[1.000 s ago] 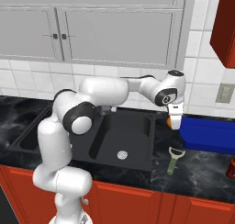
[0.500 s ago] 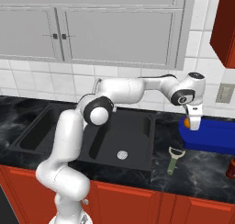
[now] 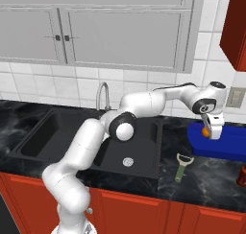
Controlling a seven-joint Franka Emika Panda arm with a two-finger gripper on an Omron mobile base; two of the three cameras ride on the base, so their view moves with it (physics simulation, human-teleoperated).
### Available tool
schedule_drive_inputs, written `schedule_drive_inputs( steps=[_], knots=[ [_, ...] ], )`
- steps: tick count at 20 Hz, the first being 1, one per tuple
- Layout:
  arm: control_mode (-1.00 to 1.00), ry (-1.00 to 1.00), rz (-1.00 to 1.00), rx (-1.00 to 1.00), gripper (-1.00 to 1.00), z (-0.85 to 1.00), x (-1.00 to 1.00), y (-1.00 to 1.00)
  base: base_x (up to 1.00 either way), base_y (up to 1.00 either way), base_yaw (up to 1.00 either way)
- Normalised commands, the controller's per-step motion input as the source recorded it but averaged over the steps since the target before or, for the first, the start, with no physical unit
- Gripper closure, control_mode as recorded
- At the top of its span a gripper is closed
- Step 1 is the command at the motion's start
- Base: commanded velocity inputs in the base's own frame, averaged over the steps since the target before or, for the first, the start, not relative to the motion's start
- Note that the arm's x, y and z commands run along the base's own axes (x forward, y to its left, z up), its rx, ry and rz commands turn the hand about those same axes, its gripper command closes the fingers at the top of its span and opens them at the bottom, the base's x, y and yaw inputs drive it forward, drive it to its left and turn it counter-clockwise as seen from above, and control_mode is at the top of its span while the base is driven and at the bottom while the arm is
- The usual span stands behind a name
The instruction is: Pick up all produce items and place them in the sink. Turn on the sink faucet to wash them. Then turn the sink off and put them in the tray.
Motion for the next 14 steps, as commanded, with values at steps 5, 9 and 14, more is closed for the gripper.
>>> schedule_drive_inputs(
  steps=[5, 9, 14],
  knots=[
    [-1.00, 0.01, 0.03, -0.08, 1.00, -0.41, 0.26, -0.09, 0.00, 0.00, 0.00],
    [-1.00, 0.01, 0.03, -0.05, 1.00, -0.37, 0.29, -0.07, 0.00, 0.00, 0.00],
    [-1.00, 0.01, 0.05, 0.00, 1.00, -0.25, 0.21, -0.19, 0.00, 0.00, 0.00]
  ],
)
